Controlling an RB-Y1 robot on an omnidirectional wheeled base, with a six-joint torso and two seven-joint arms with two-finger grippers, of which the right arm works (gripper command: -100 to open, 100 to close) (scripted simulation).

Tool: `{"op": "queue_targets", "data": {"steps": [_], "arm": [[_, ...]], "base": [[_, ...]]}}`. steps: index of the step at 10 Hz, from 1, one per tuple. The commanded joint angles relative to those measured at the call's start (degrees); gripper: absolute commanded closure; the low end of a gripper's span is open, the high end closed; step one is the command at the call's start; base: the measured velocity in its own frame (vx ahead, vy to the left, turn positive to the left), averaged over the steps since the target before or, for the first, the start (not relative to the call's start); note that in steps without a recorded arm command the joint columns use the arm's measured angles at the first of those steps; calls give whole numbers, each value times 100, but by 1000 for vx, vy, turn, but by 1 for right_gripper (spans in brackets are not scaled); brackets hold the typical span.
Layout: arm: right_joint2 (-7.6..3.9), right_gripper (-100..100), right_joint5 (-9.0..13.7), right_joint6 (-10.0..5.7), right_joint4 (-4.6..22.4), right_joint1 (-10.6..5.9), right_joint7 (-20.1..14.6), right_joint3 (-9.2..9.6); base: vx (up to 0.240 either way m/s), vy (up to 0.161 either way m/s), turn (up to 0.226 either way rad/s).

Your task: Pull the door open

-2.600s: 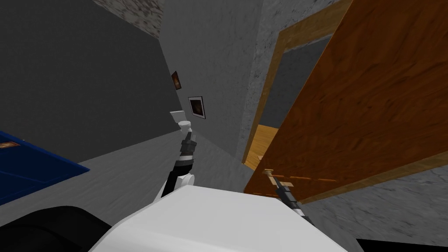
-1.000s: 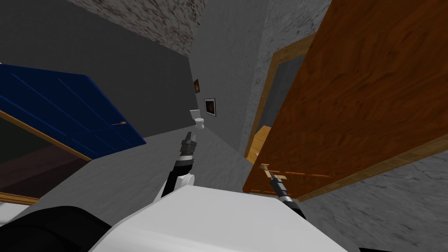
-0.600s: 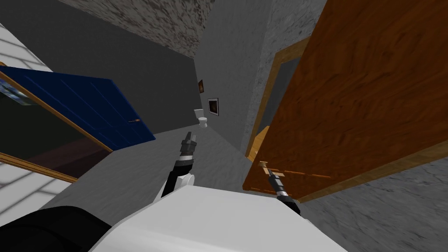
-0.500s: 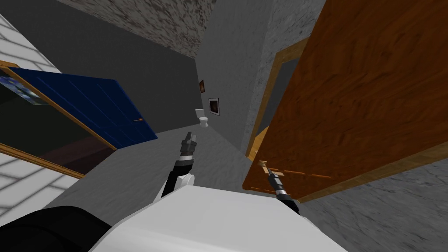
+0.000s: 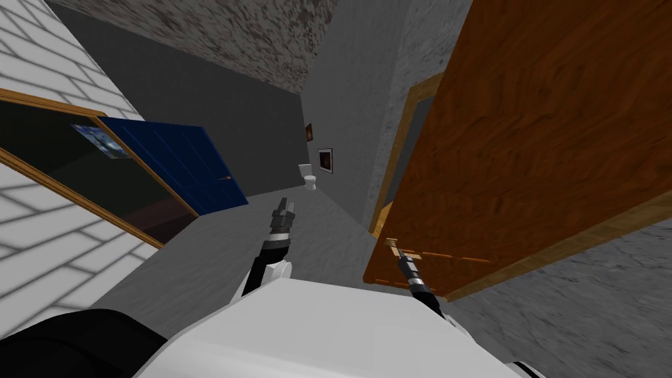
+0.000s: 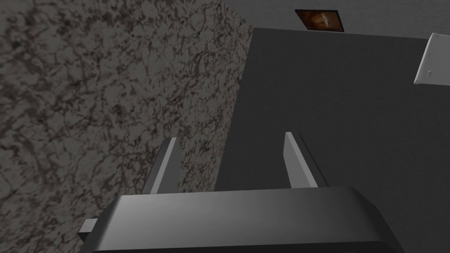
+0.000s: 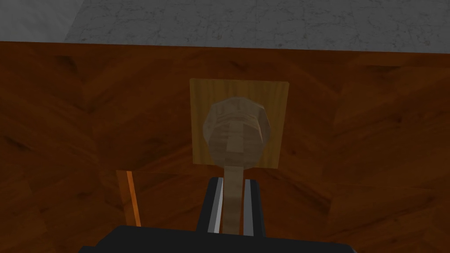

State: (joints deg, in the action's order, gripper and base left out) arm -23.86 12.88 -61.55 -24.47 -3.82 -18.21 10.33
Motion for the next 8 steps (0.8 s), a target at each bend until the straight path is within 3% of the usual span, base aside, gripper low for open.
{"op": "queue_targets", "data": {"steps": [1, 3, 7, 8], "arm": [[55, 100, 55, 135, 4, -151, 78, -3], [67, 100, 67, 161, 14, -184, 94, -3], [165, 100, 155, 361, 90, -435, 213, -2], [160, 100, 145, 308, 154, -428, 199, -6]], "base": [[-141, -39, 124], [-118, -65, 101], [-175, -71, 103], [-66, -42, 39]]}}
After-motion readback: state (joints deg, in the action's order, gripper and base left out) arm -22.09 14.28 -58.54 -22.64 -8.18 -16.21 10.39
